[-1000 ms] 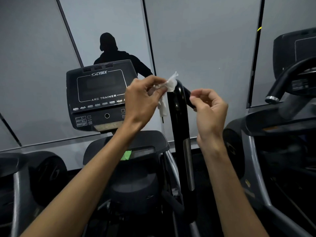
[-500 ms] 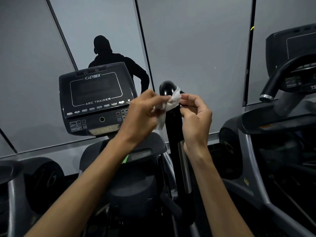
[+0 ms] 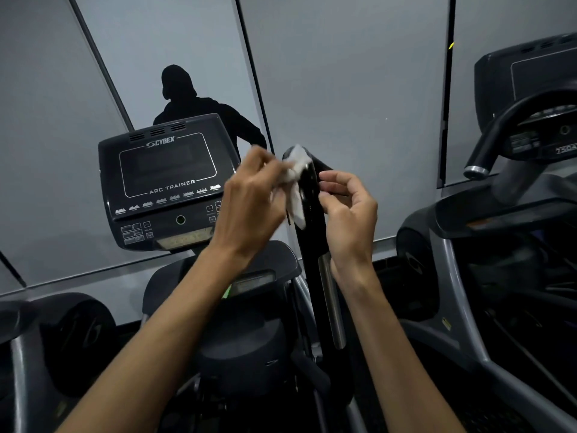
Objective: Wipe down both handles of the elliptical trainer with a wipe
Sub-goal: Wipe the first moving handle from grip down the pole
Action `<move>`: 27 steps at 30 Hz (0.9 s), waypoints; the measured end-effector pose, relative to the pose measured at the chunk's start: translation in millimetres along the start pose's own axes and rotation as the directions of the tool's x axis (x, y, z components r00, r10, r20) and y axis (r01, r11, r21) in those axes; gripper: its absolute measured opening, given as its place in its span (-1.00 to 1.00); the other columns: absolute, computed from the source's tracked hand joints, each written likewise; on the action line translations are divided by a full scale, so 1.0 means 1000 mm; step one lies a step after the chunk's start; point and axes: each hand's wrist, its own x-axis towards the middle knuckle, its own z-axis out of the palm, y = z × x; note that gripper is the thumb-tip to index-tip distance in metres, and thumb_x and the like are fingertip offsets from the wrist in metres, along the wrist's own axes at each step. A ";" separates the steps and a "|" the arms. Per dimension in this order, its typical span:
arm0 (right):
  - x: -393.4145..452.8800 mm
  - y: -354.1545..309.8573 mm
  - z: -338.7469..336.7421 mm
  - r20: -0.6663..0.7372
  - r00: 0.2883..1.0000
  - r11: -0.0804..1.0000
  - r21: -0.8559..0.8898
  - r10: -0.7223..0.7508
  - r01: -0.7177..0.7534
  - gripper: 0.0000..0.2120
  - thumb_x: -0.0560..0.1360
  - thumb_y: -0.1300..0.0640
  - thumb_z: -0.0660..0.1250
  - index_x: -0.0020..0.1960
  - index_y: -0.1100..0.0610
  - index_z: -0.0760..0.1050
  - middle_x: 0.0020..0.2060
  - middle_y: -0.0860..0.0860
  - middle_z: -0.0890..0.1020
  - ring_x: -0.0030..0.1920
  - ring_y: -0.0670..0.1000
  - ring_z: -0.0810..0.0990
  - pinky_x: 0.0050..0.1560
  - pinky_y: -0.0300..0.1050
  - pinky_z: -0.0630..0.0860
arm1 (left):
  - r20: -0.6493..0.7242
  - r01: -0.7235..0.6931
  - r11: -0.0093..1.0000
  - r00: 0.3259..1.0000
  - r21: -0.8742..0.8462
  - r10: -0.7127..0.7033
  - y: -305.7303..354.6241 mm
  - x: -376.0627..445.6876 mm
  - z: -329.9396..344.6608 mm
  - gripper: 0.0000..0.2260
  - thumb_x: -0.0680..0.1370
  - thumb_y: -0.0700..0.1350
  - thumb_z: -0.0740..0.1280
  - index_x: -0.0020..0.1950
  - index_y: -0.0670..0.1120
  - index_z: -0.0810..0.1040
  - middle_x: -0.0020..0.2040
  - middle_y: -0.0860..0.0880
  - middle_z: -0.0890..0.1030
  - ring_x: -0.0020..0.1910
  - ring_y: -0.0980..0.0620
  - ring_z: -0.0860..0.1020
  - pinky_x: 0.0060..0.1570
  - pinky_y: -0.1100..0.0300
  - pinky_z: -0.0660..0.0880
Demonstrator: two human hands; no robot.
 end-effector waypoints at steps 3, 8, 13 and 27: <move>0.002 0.000 0.001 -0.011 1.000 1.000 0.003 0.018 -0.018 -0.76 0.54 0.34 0.32 -0.01 0.03 0.63 -0.15 -0.06 0.66 -0.13 -0.18 0.63 -0.01 -0.17 0.59 | -0.005 0.007 1.000 1.000 0.016 -0.007 0.001 0.008 0.006 -0.78 0.52 -0.35 0.36 0.13 -0.22 0.66 -0.04 -0.16 0.59 -0.15 -0.05 0.56 -0.16 0.19 0.51; 0.004 0.001 -0.007 -0.019 0.999 0.999 0.013 0.029 -0.029 -0.81 0.56 0.23 0.34 -0.05 -0.02 0.65 -0.14 0.00 0.70 -0.10 -0.04 0.66 0.02 -0.03 0.62 | 0.057 -0.159 0.987 0.986 -0.005 0.159 0.008 -0.032 0.003 -0.78 0.53 -0.33 0.34 0.14 -0.26 0.66 -0.08 -0.17 0.59 -0.10 -0.04 0.53 -0.02 0.28 0.44; 0.000 0.001 -0.004 0.001 1.000 1.000 0.004 0.028 -0.028 -0.82 0.58 0.23 0.34 -0.04 0.00 0.65 -0.15 -0.01 0.70 -0.11 -0.05 0.66 0.04 -0.03 0.62 | -0.054 0.059 0.998 0.997 -0.005 -0.059 -0.011 0.006 0.011 -0.82 0.50 -0.37 0.39 0.08 -0.26 0.67 -0.08 -0.17 0.63 -0.14 -0.11 0.61 -0.15 -0.05 0.60; -0.003 0.002 -0.011 0.014 0.999 0.999 -0.004 0.048 -0.048 -0.84 0.57 0.23 0.35 -0.01 0.02 0.66 -0.09 0.02 0.69 -0.10 -0.07 0.64 0.01 -0.06 0.62 | -0.025 0.029 0.998 0.999 -0.064 -0.031 0.005 0.005 0.015 -0.79 0.50 -0.39 0.36 0.09 -0.22 0.64 0.02 -0.13 0.67 -0.03 -0.07 0.60 -0.03 0.12 0.54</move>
